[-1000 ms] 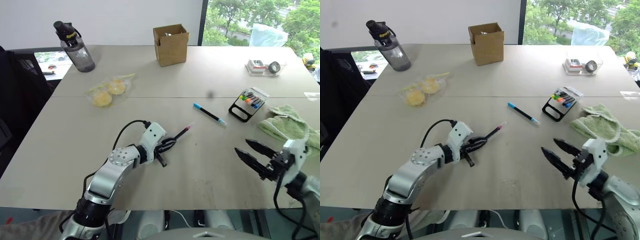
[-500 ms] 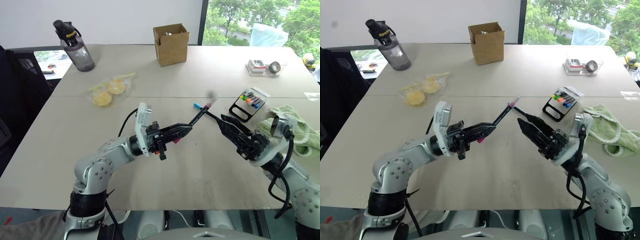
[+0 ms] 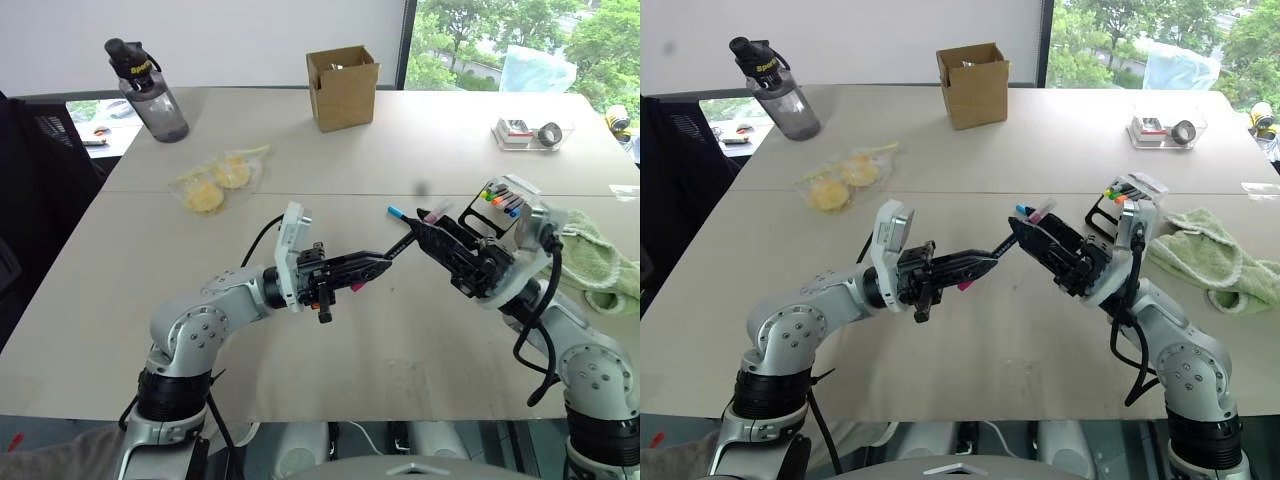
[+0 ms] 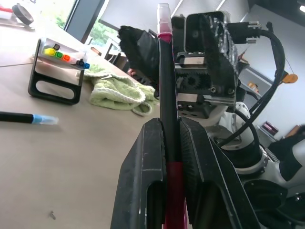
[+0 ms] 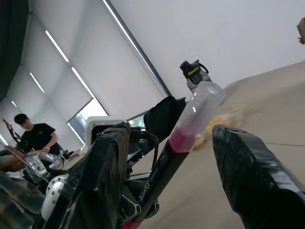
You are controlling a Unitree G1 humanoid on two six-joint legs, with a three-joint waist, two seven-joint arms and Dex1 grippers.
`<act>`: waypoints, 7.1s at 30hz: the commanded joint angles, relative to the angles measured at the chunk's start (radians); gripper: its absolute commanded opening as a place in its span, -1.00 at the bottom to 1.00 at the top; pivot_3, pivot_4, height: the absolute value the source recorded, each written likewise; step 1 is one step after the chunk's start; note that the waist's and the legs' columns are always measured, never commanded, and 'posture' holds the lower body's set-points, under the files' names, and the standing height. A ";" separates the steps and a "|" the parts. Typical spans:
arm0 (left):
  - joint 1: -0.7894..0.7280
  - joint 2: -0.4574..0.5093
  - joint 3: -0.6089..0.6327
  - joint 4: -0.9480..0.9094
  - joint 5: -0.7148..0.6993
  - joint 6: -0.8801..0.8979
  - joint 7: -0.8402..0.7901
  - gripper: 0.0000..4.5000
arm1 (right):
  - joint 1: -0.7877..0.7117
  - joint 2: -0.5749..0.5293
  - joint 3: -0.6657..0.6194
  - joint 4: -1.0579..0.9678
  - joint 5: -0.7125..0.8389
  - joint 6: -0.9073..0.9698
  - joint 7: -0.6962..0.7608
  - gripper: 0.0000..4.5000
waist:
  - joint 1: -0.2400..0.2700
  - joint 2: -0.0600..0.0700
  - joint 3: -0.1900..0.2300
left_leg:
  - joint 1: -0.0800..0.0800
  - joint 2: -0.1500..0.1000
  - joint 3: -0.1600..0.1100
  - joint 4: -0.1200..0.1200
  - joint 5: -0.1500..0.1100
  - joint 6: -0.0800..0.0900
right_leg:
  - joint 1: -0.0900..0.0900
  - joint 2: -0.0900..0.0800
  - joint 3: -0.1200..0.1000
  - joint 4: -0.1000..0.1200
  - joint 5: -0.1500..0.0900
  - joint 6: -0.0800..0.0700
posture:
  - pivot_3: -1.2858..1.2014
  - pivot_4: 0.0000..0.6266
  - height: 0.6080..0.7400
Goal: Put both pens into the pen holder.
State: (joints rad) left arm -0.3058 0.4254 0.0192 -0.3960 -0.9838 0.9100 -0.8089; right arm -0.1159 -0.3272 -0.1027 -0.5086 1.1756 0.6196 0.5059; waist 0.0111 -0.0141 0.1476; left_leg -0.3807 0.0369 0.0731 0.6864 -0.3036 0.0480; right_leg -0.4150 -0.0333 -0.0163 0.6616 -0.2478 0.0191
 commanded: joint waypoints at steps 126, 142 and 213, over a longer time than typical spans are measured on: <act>-0.243 -0.047 -0.029 0.262 0.425 -0.346 0.003 0.01 | 0.061 -0.124 -0.130 0.039 -0.337 0.048 0.177 -0.98 | -0.013 -0.002 0.009 | -0.001 0.001 -0.001 0.000 0.004 -0.007 | -0.001 -0.003 -0.001 0.001 0.000 0.000 | 0.03 -0.52 0.93; -0.231 -0.176 0.133 0.220 0.054 -0.069 0.145 0.01 | 0.073 -0.113 -0.041 -0.074 -0.172 0.099 0.174 -0.98 | -0.019 -0.003 0.009 | -0.001 0.000 -0.002 0.000 0.005 -0.008 | 0.000 0.000 -0.001 0.001 0.000 0.001 | 0.03 -0.52 0.93; -0.223 -0.089 -0.012 0.141 0.107 -0.068 0.012 -0.27 | -0.252 -0.095 0.204 0.003 -0.251 0.349 0.069 -0.97 | -0.022 -0.004 0.010 | -0.002 0.000 -0.002 -0.001 0.004 -0.007 | -0.001 -0.001 -0.001 0.000 0.000 0.001 | 0.03 -0.52 0.93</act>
State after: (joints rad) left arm -0.5127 0.3378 -0.0078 -0.2290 -0.8713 0.8623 -0.8010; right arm -0.3741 -0.4123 0.0929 -0.4663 0.9444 1.0021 0.5559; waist -0.0106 -0.0178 0.1573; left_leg -0.3824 0.0372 0.0709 0.6859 -0.2997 0.0414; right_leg -0.4160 -0.0347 -0.0177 0.6616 -0.2476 0.0197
